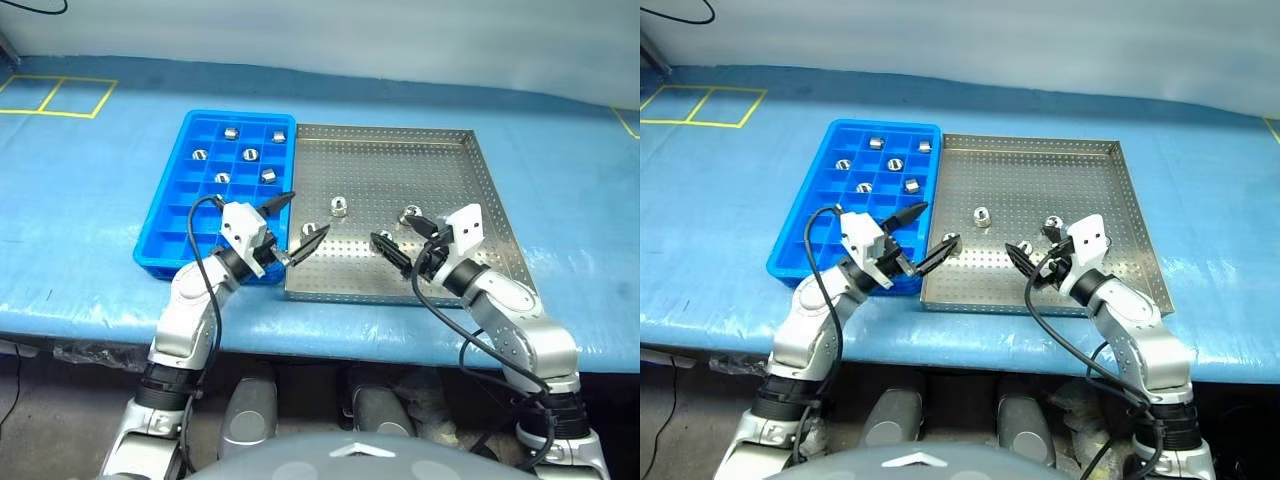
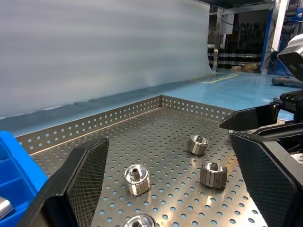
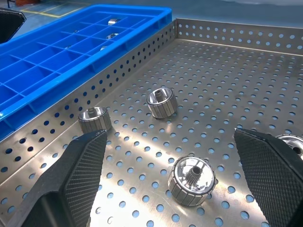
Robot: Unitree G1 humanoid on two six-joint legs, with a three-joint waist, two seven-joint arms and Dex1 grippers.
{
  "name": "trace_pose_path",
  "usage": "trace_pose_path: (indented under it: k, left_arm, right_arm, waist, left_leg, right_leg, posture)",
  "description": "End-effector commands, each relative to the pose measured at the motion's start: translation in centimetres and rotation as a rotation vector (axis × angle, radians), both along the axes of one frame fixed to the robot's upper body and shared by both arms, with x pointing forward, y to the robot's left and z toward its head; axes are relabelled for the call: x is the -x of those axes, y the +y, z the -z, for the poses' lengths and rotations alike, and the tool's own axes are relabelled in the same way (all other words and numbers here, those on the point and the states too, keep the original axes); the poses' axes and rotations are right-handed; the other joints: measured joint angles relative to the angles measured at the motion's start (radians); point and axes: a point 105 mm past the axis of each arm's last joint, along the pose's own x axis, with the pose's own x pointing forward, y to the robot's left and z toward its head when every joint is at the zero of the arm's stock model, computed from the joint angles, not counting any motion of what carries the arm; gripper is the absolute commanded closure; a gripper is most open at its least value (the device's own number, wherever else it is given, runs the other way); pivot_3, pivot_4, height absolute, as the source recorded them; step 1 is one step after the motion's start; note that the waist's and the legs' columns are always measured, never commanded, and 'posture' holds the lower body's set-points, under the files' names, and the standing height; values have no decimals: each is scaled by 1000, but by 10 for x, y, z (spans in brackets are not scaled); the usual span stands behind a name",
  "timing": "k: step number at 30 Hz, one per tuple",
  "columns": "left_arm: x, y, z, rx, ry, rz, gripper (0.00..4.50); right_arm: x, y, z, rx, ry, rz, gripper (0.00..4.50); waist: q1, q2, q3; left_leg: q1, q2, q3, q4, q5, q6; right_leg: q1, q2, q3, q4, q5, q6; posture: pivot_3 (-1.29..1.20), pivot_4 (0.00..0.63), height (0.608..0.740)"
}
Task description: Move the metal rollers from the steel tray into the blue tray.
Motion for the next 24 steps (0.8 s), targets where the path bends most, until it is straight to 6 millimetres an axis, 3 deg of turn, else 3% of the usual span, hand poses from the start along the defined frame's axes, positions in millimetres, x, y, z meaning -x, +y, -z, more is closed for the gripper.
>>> trace_pose_path:
  k: [1,14,24]
  left_arm:
    - [0,-3,-5,-15,-38,7,15]
    - [-8,-3,-3,-51,-35,-11,15]
    - [-47,-21,-33,-62,-53,-61,15]
  right_arm:
    - [-1,1,-15,7,-62,-3,0]
    - [-6,2,-14,9,-66,31,0]
    - [-11,-9,-16,14,-88,153,0]
  waist:
    - [-3,0,0]
    - [-8,0,0]
    - [-10,0,0]
  left_leg:
    - [0,0,0,0,0,0]
    - [0,0,0,0,0,0]
    - [-1,-1,0,1,0,0]
  right_leg:
    - [0,0,0,0,0,0]
    - [0,0,0,0,0,0]
    - [0,0,0,0,1,1]
  posture:
    - [168,150,740]
    - [171,150,740]
    - [105,150,740]
